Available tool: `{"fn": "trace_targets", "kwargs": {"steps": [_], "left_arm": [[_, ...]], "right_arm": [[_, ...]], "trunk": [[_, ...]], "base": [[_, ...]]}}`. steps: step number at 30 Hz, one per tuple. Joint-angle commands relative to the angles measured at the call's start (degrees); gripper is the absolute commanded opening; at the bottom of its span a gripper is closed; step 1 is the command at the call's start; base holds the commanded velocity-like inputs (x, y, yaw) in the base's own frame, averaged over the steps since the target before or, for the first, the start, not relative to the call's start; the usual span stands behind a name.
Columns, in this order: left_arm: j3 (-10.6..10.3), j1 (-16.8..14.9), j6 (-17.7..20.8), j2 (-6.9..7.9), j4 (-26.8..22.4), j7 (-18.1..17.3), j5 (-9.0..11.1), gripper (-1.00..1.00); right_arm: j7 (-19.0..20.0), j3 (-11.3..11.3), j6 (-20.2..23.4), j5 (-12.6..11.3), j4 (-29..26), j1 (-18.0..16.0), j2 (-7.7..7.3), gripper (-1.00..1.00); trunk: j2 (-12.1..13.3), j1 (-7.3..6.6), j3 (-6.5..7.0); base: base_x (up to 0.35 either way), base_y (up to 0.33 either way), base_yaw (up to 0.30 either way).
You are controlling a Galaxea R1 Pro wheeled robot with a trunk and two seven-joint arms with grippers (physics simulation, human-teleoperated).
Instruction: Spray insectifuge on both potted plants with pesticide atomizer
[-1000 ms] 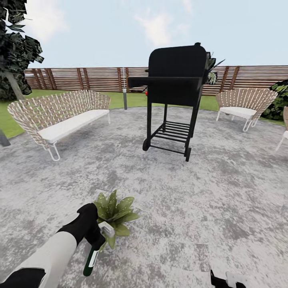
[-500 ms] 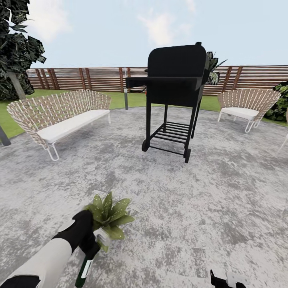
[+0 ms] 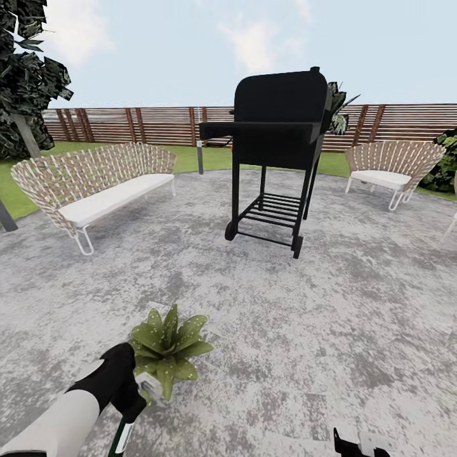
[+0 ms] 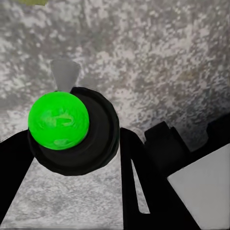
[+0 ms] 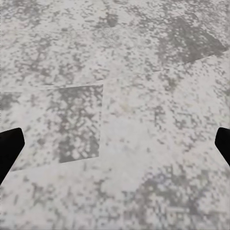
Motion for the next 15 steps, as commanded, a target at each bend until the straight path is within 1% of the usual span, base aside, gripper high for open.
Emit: {"fn": "trace_targets", "kwargs": {"steps": [1, 4, 7, 9, 11, 13, 15], "left_arm": [[-0.1, 0.1, 0.3, 0.0, 0.1, -0.4, -0.3, -1.0], [-0.1, 1.1, 0.3, -0.03, 0.4, -0.1, 0.8, -1.0], [0.0, 1.3, 0.2, 0.08, -0.1, 0.0, 2.3, -1.0], [0.0, 1.3, 0.1, -0.07, -0.4, 0.2, 2.5, -1.0], [-0.1, 1.3, 0.1, -0.13, -1.1, 1.7, 2.6, -1.0], [0.0, 1.3, 0.1, -0.12, -2.2, 4.0, 2.6, -1.0], [0.0, 1.3, 0.2, -0.46, -2.4, 4.6, 2.6, -1.0]], "right_arm": [[-0.3, 0.5, -0.1, -0.2, 0.0, 0.0, -0.01, 1.0], [-0.3, 0.5, -0.1, -0.2, 0.0, 0.0, 0.02, 1.0], [-0.3, 0.5, -0.1, -0.2, 0.0, 0.0, 0.02, 1.0], [-0.3, 0.6, -0.1, -0.2, 0.0, 0.0, 0.06, 1.0], [-0.3, 0.5, -0.1, -0.2, 0.0, 0.0, 0.07, 1.0], [-0.3, 0.5, -0.1, -0.2, 0.0, 0.0, 0.08, 1.0], [-0.2, 0.6, -0.1, -0.2, 0.0, 0.0, 0.15, 1.0]], "trunk": [[0.0, -0.01, -0.05], [0.0, -0.01, -0.05], [0.0, -0.01, -0.05], [0.0, -0.01, -0.05], [0.0, -0.01, -0.05], [0.0, -0.01, -0.05], [0.0, -0.01, -0.05]], "base": [[0.0, 0.0, 0.0], [0.0, 0.0, 0.0], [0.0, 0.0, 0.0], [0.0, 0.0, 0.0], [0.0, 0.0, 0.0], [0.0, 0.0, 0.0], [0.0, 0.0, 0.0]]}}
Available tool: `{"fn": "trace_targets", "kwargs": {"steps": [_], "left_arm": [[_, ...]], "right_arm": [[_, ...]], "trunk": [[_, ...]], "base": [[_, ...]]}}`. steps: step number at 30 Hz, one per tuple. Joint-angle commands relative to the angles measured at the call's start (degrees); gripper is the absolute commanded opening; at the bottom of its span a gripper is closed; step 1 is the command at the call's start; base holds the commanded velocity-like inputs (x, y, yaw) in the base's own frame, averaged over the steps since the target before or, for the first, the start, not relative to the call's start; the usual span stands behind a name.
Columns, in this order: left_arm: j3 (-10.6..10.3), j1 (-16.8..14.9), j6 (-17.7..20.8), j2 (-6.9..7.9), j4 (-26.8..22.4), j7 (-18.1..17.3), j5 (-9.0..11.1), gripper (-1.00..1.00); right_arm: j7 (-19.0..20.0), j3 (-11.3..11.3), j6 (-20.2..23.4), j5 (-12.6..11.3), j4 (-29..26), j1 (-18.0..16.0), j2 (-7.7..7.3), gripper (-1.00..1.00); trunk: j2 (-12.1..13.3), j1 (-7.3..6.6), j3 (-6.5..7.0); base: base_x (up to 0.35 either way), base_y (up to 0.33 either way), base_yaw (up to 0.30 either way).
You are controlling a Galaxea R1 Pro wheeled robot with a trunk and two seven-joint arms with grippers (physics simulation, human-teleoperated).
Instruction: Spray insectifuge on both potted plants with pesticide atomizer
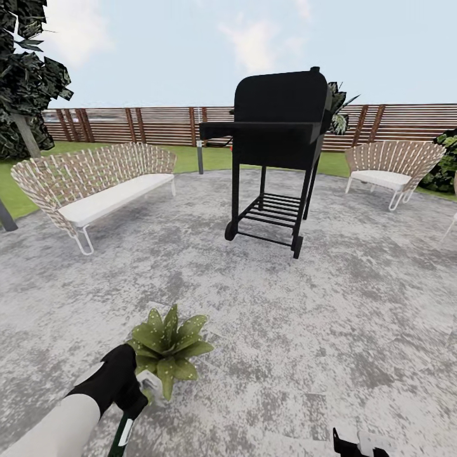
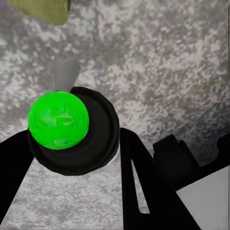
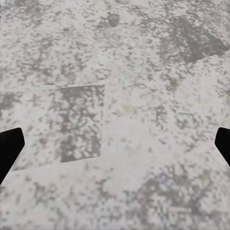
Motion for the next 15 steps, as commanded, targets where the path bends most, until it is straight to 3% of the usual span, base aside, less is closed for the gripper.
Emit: {"fn": "trace_targets", "kwargs": {"steps": [1, 8, 15], "left_arm": [[-0.2, 0.0, 0.2, -0.79, -0.2, -0.3, -0.5, -1.0], [-0.3, 0.1, 0.1, -3.06, 0.6, 0.3, -0.4, -1.0], [-0.2, 0.5, -0.5, -3.58, 0.3, 1.8, -0.5, -1.0]], "right_arm": [[-0.3, 0.5, -0.1, -0.2, 0.0, 0.0, 0.02, 1.0], [-0.4, 0.4, -0.1, -0.2, 0.0, 0.0, 0.13, 1.0], [-0.4, 0.4, -0.1, -0.2, 0.0, 0.0, 0.14, 1.0]], "trunk": [[0.0, -0.01, -0.05], [0.0, -0.01, -0.05], [0.0, -0.01, -0.05]], "base": [[0.0, 0.0, 0.0], [0.0, 0.0, 0.199], [0.0, 0.0, 0.27]]}}
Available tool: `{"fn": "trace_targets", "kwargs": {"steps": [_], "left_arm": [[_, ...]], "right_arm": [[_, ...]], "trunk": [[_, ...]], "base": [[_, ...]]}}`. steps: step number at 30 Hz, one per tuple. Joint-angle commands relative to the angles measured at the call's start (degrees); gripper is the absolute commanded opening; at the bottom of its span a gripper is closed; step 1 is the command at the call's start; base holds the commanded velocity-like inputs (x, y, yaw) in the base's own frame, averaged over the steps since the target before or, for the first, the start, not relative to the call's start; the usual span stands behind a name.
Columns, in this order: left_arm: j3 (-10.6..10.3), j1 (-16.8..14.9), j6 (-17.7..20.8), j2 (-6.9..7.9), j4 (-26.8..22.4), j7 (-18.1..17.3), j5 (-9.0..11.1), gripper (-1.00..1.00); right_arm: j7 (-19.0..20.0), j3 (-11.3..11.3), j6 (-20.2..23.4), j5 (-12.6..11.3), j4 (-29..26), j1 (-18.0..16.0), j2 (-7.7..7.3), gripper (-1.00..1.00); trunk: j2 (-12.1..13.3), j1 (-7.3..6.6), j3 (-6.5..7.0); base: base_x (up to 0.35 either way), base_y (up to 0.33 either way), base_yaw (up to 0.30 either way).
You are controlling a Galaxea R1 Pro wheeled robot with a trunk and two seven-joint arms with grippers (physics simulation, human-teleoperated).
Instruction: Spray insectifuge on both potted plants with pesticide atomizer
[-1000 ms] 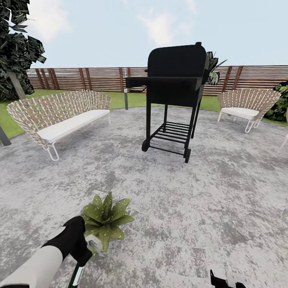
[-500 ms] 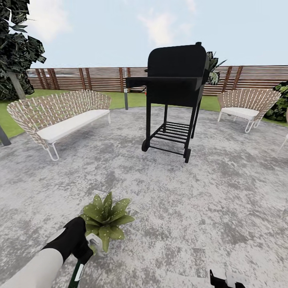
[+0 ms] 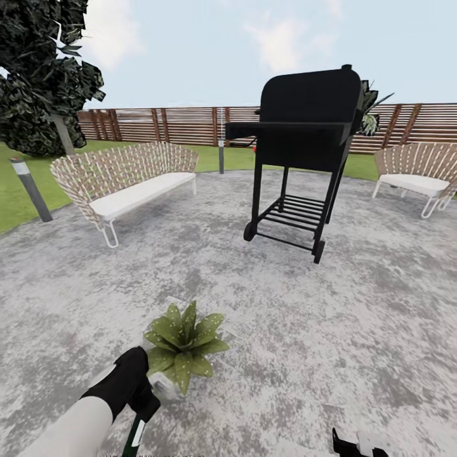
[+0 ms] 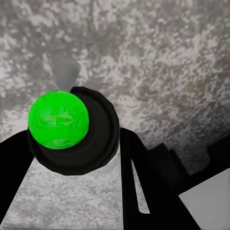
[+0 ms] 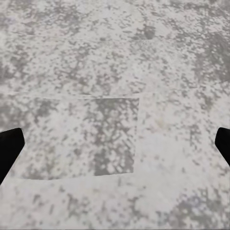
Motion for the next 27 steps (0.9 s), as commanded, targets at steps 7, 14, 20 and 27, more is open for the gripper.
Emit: {"fn": "trace_targets", "kwargs": {"steps": [7, 14, 20, 27], "left_arm": [[0.1, 0.0, 0.0, -1.01, -0.7, -0.2, -0.3, -1.0], [0.1, 0.0, 0.0, -1.83, -0.7, -0.2, 0.4, -1.0], [0.2, 0.0, 0.0, -1.85, -0.7, -0.2, 0.4, -1.0], [0.1, 0.0, 0.0, -1.85, -0.7, -0.2, 0.4, -1.0]], "right_arm": [[-0.3, 0.5, -0.1, -0.2, 0.0, 0.0, -0.01, 1.0], [-0.4, 0.5, -0.1, -0.2, 0.0, 0.0, -0.01, 1.0], [-0.4, 0.5, -0.1, -0.2, 0.0, 0.0, -0.01, 1.0], [-0.4, 0.5, -0.1, -0.2, 0.1, 0.0, -0.44, 1.0]], "trunk": [[0.0, -0.01, -0.05], [0.0, -0.01, -0.05], [0.0, -0.01, -0.05], [0.0, -0.01, -0.05]], "base": [[0.0, 0.0, 0.085], [0.0, 0.0, 0.133], [0.0, 0.0, 0.127], [0.0, -0.215, 0.001]]}}
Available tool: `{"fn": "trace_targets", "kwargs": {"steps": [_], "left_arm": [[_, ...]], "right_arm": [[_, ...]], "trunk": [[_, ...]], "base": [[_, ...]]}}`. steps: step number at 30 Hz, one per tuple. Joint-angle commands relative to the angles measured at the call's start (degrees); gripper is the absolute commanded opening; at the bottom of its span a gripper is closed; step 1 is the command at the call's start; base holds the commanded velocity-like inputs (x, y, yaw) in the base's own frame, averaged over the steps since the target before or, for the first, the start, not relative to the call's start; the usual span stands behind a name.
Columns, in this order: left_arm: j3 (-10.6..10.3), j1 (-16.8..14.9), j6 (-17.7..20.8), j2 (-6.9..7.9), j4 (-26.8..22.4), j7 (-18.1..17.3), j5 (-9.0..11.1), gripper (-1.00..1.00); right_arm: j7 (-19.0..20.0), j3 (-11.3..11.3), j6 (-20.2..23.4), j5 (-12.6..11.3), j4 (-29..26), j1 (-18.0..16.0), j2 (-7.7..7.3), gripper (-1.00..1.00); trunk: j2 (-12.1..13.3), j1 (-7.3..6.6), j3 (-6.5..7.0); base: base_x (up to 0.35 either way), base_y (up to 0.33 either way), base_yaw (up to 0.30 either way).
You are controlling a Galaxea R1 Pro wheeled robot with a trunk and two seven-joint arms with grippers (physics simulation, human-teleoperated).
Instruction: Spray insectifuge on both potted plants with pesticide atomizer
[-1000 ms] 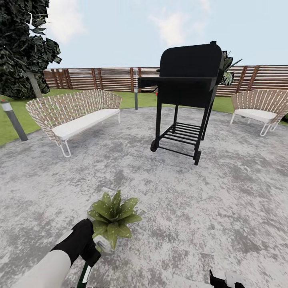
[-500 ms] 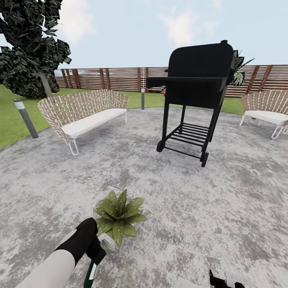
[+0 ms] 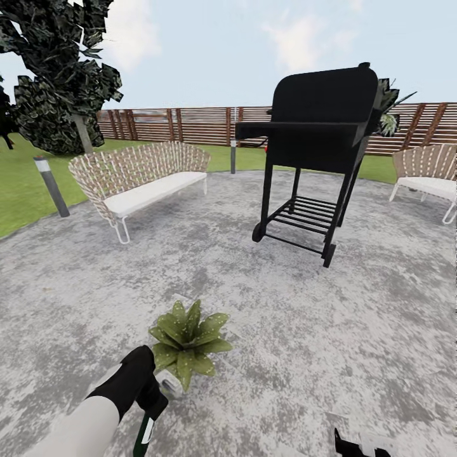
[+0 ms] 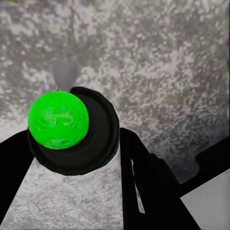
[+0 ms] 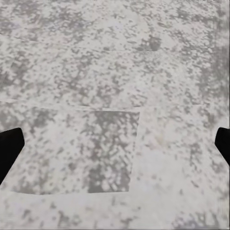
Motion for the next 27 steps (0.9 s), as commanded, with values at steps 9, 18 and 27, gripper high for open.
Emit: {"fn": "trace_targets", "kwargs": {"steps": [9, 18, 27], "left_arm": [[-0.1, 0.0, 0.3, 0.0, -0.1, -0.5, 0.6, -1.0], [-0.2, 0.0, 0.1, -0.04, -0.1, -1.1, 2.4, -1.0], [-4.1, -7.7, -6.6, 0.22, 0.3, -11.5, 3.4, -1.0]], "right_arm": [[-0.3, 0.5, -0.1, -0.3, -0.3, 0.0, 0.25, 1.0], [-0.3, 0.5, -0.1, -0.3, -0.3, 0.0, 0.34, 1.0], [-0.3, 0.5, -0.1, -0.3, -0.3, 0.0, 0.42, 1.0]], "trunk": [[0.0, -0.01, -0.06], [0.0, -0.01, -0.06], [0.0, -0.01, -0.06]], "base": [[0.0, -0.189, 0.0], [0.107, -0.184, 0.17], [0.009, -0.016, 0.005]]}}
